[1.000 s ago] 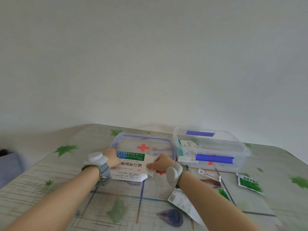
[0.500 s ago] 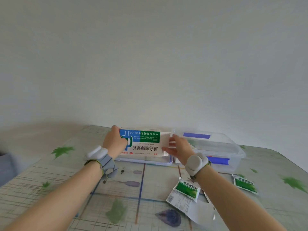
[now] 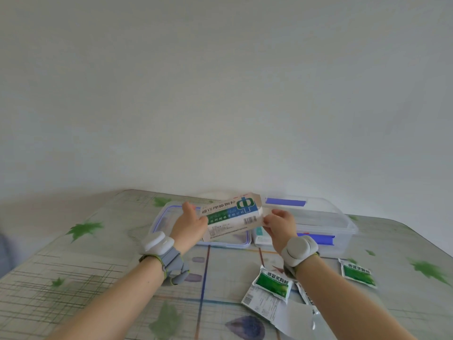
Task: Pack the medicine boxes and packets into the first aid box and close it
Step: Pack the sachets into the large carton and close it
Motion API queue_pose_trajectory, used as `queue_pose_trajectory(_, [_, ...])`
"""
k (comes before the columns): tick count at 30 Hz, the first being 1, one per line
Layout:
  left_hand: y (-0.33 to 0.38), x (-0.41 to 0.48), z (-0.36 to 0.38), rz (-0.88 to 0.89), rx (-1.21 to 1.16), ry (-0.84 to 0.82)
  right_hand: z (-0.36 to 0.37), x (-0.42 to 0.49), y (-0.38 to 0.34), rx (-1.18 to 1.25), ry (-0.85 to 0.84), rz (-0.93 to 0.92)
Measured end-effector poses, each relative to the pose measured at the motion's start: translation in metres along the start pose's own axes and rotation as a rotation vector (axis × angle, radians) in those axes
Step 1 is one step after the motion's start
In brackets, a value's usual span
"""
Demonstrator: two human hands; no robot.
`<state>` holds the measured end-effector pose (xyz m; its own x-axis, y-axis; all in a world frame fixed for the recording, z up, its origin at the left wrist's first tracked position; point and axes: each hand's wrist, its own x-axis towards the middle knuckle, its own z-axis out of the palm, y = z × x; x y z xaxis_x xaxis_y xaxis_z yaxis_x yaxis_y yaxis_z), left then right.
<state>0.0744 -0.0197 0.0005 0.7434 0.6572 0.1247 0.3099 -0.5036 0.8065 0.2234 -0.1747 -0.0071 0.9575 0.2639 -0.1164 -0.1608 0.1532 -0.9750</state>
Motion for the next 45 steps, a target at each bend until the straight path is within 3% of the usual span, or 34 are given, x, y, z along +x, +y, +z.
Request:
queue_pose_trajectory(7, [-0.015,-0.003,0.015,-0.019,0.226,-0.335,-0.015,-0.007,0.008,0.12,-0.246,0.06])
queue_pose_trajectory(17, [-0.008,0.004,0.037,0.139,0.449,-0.251,-0.035,0.0,0.013,0.216,-0.392,0.177])
queue_pose_trajectory(20, [-0.002,0.001,0.042,0.193,0.503,-0.219,-0.04,0.001,0.015,-0.077,-0.34,0.047])
queue_pose_trajectory(24, [0.003,0.001,0.048,0.219,0.532,-0.233,-0.048,0.002,0.013,-0.62,-0.097,-0.358])
queue_pose_trajectory(30, [0.006,0.001,0.048,0.238,0.548,-0.222,-0.052,-0.004,0.008,-1.118,-0.279,-0.795])
queue_pose_trajectory(33, [0.006,0.0,0.048,0.264,0.545,-0.22,-0.051,-0.01,0.005,-1.055,-0.395,-0.731])
queue_pose_trajectory(45, [0.007,-0.002,0.047,0.333,0.522,-0.276,-0.046,-0.009,-0.003,-0.905,-0.271,-0.588])
